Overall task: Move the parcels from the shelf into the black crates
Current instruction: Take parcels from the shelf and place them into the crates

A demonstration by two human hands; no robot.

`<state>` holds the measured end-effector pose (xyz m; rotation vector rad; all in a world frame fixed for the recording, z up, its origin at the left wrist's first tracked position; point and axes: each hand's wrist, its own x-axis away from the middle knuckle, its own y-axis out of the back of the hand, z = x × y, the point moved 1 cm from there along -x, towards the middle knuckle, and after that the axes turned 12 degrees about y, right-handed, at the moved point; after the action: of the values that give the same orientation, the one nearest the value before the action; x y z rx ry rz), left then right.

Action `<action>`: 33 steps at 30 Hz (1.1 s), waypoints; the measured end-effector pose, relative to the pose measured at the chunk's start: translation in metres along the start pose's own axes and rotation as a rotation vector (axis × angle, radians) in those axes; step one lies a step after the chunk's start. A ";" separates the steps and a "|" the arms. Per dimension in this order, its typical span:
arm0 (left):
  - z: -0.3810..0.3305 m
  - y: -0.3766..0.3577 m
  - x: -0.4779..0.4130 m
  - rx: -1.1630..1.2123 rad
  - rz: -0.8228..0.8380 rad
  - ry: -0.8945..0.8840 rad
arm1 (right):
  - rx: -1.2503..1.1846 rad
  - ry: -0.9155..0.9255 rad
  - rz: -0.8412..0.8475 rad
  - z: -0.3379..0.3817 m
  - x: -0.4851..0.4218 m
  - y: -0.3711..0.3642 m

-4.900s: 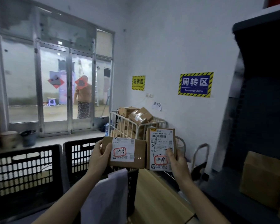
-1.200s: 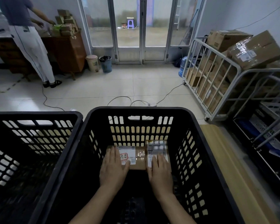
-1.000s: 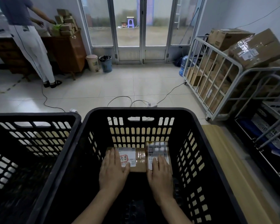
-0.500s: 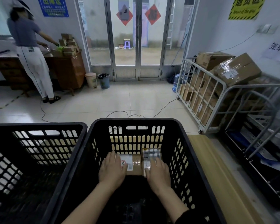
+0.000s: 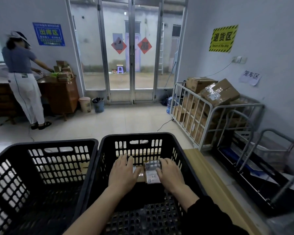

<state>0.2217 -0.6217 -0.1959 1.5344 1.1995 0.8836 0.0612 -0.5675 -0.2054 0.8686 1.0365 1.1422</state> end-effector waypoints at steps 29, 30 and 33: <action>-0.073 0.038 0.213 0.057 0.096 -0.720 | 0.216 -0.565 -0.187 0.086 0.302 0.105; -0.078 0.037 0.220 0.053 0.102 -0.739 | 0.227 -0.591 -0.183 0.086 0.314 0.108; -0.094 0.034 0.244 0.038 0.109 -0.801 | 0.245 -0.668 -0.198 0.086 0.352 0.120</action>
<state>0.2058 -0.3643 -0.1421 1.7470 0.5517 0.2418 0.1405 -0.2007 -0.1363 1.2043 0.6851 0.4957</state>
